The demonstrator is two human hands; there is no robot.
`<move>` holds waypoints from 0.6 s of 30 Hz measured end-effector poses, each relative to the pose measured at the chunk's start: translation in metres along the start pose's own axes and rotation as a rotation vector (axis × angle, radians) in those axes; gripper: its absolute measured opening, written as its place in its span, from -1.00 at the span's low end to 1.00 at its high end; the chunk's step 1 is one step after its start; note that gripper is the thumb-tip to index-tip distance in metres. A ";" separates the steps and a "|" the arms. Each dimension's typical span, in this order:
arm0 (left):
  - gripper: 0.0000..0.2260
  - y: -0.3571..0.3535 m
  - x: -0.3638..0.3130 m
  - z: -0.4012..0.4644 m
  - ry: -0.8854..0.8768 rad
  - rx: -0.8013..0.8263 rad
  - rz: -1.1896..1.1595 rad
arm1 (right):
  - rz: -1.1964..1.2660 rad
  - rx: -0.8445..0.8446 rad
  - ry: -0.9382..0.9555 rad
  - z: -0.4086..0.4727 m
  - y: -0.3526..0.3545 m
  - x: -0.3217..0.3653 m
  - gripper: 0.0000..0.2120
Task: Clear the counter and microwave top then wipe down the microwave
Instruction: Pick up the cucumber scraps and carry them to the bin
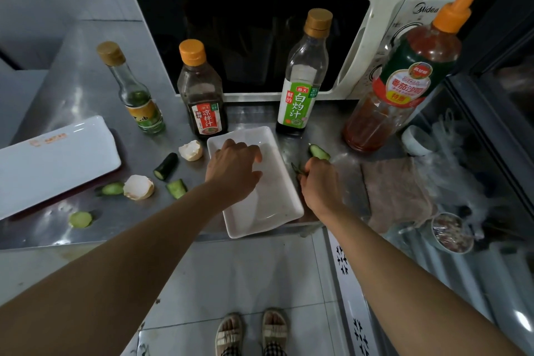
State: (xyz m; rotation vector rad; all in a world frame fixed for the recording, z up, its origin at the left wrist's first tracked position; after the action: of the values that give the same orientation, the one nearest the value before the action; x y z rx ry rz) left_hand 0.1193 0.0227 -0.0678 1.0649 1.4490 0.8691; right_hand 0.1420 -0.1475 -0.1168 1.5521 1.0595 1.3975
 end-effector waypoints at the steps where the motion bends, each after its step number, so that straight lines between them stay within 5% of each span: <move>1: -0.71 -0.001 0.001 0.000 0.003 0.003 -0.002 | -0.026 0.008 -0.007 0.000 -0.002 0.000 -0.91; 10: -0.71 0.003 0.002 0.000 -0.016 0.003 -0.007 | -0.113 0.059 0.036 -0.003 -0.008 0.003 -0.84; 18: -0.71 0.010 -0.012 0.006 -0.038 0.009 -0.027 | 0.038 -0.101 0.025 0.008 0.048 -0.014 -0.90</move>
State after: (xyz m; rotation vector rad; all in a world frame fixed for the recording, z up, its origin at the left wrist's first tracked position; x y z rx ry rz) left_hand 0.1266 0.0146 -0.0553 1.0605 1.4336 0.8198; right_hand 0.1530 -0.1777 -0.0780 1.4927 0.9638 1.4769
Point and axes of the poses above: each hand's wrist, its own z-axis towards the middle knuckle, its own y-axis out of the back of the hand, x = y × z, the point moved 9 cm from there along z, towards the middle knuckle
